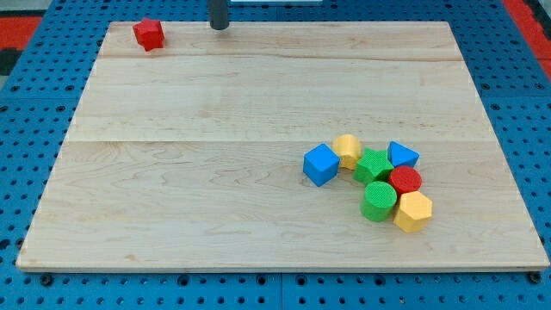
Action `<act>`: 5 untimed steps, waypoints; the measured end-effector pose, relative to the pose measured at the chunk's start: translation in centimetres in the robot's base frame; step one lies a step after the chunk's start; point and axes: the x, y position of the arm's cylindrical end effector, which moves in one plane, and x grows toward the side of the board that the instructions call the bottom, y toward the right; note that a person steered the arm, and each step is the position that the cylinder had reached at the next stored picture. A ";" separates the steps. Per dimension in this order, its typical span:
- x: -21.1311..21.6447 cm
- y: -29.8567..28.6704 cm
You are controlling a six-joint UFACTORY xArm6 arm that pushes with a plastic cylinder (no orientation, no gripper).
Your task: Move the red star into the blue cube
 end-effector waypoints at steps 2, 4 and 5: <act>0.0 -3.1; 0.0 -12.6; 7.5 -15.4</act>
